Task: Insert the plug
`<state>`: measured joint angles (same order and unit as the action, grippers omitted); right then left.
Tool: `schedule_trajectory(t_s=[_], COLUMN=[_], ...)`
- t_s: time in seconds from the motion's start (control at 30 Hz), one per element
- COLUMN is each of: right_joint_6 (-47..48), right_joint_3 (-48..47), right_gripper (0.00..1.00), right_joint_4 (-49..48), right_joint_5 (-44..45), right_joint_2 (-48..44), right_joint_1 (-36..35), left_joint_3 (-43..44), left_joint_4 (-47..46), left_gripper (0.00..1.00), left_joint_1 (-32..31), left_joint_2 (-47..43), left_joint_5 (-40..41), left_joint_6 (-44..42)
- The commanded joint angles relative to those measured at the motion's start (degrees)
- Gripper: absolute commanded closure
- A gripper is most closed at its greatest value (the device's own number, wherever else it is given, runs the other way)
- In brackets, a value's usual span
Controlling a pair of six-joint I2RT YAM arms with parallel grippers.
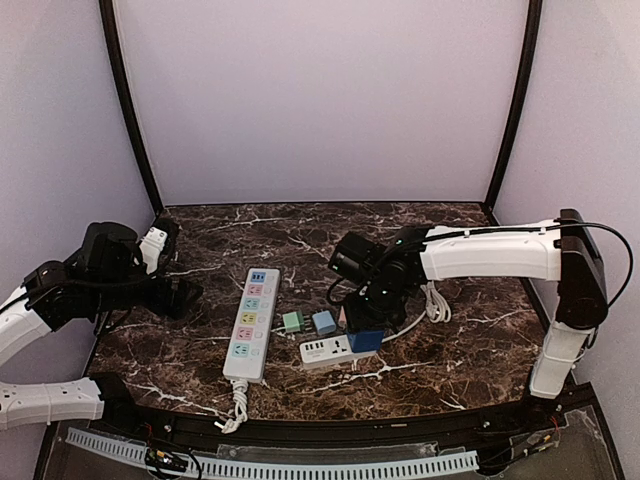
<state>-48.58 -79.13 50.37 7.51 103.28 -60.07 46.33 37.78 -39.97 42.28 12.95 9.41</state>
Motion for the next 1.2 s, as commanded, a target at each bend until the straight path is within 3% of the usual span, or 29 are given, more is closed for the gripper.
schedule_trajectory(t_s=[0.0,1.17], right_joint_6=[-3.05,-7.44], right_joint_3=[1.17,7.37], right_gripper=[1.0,1.0], right_joint_4=[1.62,-2.51], right_joint_5=[0.6,0.17], right_joint_2=[1.27,7.73], right_joint_1=[-1.37,-3.86], left_joint_3=[-1.06,-1.15], left_joint_4=[-0.38,-0.75], left_gripper=[0.0,0.0], left_joint_1=[0.33,0.33], left_joint_2=[-0.46,1.15], left_joint_5=[0.48,0.04], left_joint_6=[-0.44,-0.43])
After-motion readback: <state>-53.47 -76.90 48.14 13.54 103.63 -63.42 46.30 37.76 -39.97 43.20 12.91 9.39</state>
